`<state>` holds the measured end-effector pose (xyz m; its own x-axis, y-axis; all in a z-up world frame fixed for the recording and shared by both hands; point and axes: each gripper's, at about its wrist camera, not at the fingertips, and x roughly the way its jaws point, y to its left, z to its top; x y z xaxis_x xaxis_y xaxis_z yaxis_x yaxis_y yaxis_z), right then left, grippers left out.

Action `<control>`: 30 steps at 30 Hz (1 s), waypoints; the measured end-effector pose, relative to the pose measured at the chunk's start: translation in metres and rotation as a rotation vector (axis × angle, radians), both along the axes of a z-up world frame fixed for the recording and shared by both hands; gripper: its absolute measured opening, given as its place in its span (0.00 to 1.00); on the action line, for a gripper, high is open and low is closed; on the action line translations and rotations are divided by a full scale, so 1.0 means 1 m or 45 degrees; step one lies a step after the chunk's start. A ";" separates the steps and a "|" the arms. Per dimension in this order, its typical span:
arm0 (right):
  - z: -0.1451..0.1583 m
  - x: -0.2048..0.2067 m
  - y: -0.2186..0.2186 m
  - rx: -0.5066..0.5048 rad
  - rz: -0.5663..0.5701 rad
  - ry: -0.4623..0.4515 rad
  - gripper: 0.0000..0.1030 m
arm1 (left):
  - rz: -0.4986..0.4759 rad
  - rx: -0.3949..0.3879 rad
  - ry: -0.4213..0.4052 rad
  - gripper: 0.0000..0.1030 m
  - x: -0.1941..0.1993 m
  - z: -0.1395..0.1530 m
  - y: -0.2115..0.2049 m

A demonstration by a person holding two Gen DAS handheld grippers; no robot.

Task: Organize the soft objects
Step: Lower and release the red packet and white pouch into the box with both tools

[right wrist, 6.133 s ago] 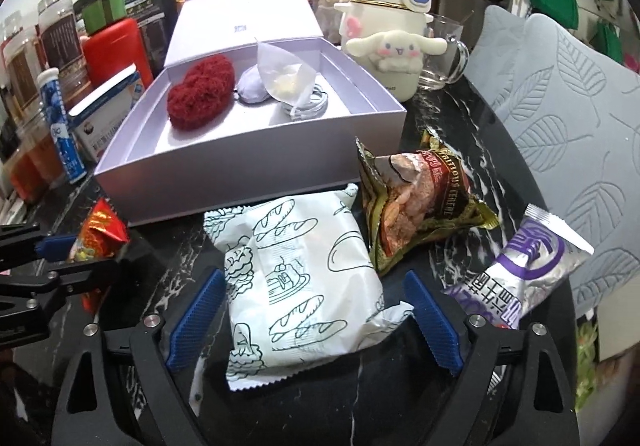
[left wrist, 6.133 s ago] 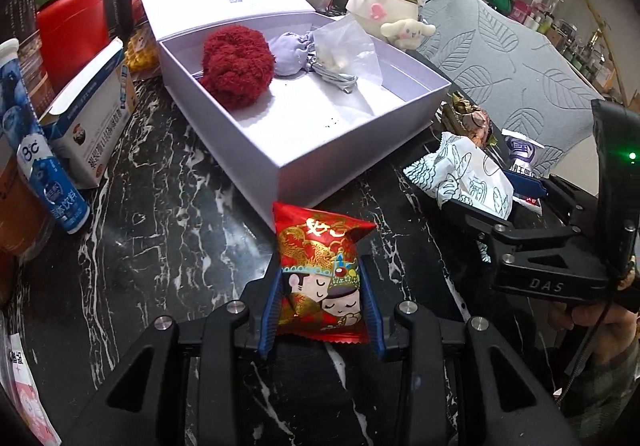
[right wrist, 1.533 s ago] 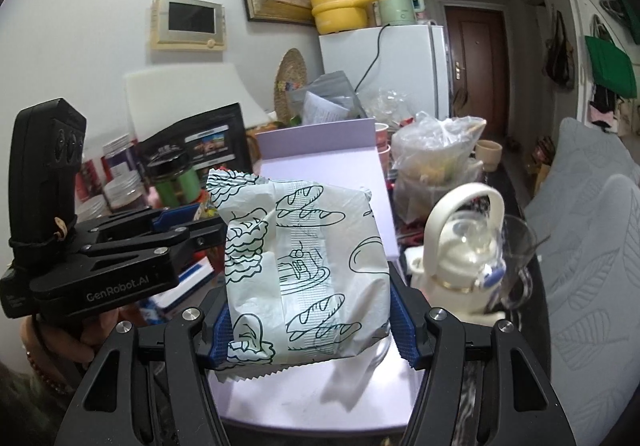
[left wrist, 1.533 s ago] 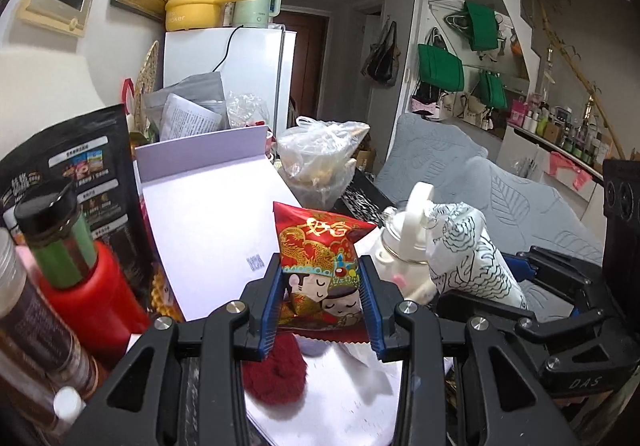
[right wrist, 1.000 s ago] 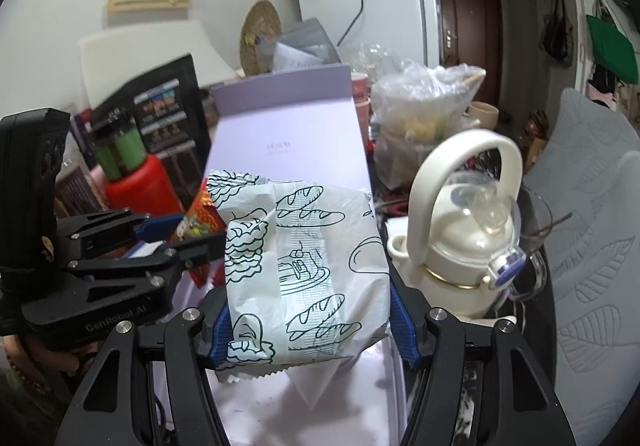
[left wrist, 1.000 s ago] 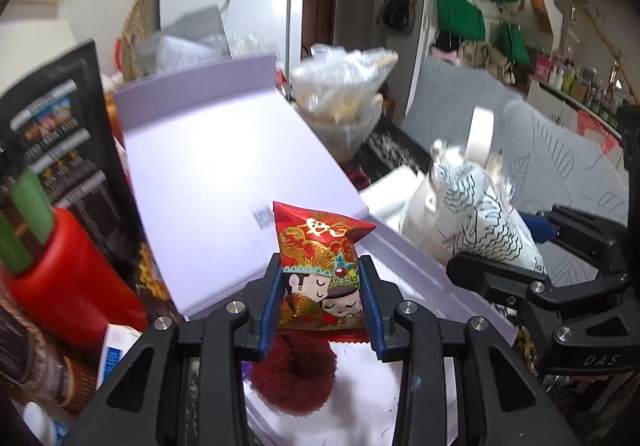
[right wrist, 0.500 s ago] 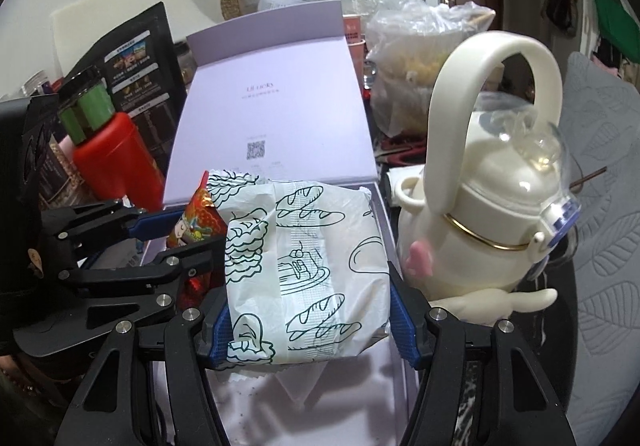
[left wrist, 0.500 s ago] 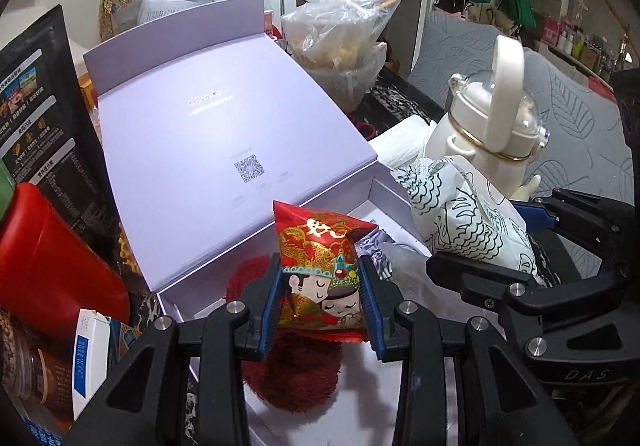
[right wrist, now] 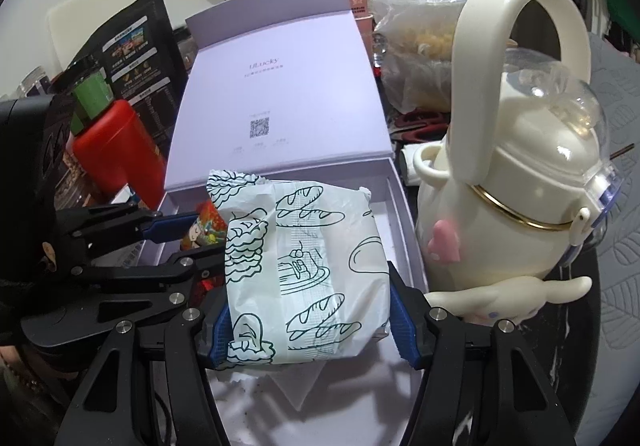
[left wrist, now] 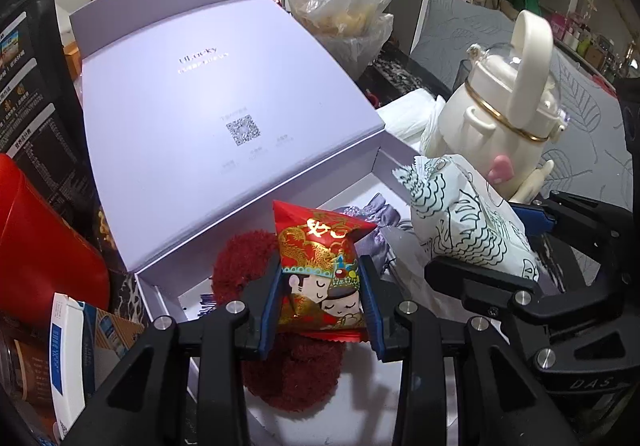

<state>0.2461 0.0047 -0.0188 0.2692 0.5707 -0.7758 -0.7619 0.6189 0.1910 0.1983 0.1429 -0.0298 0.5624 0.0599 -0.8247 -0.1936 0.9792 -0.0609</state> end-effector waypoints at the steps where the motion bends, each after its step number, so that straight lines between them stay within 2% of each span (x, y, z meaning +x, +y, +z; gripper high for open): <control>1: -0.002 0.000 0.000 -0.004 0.004 0.004 0.62 | 0.004 -0.001 0.007 0.34 0.001 -0.001 0.001; 5: -0.005 0.002 0.001 0.001 0.003 0.023 0.62 | 0.008 -0.019 0.031 0.34 0.003 -0.005 0.002; 13: -0.006 0.001 0.001 -0.002 0.009 0.027 0.63 | 0.008 0.024 0.092 0.36 0.008 -0.012 -0.001; 16: -0.006 0.001 0.000 0.000 0.013 0.034 0.63 | 0.016 0.070 0.119 0.41 0.012 -0.013 -0.004; 19: -0.005 0.001 0.001 -0.005 0.015 0.041 0.63 | 0.034 0.093 0.140 0.51 0.012 -0.014 -0.004; 24: -0.002 -0.001 -0.001 0.008 0.020 0.041 0.66 | 0.074 0.144 0.149 0.74 0.009 -0.011 -0.002; 27: 0.001 -0.003 -0.002 0.023 0.011 0.023 0.71 | 0.078 0.152 0.127 0.74 0.005 -0.007 -0.001; 30: 0.008 -0.007 -0.005 0.038 0.016 -0.018 0.72 | 0.071 0.118 0.101 0.74 0.001 -0.002 -0.001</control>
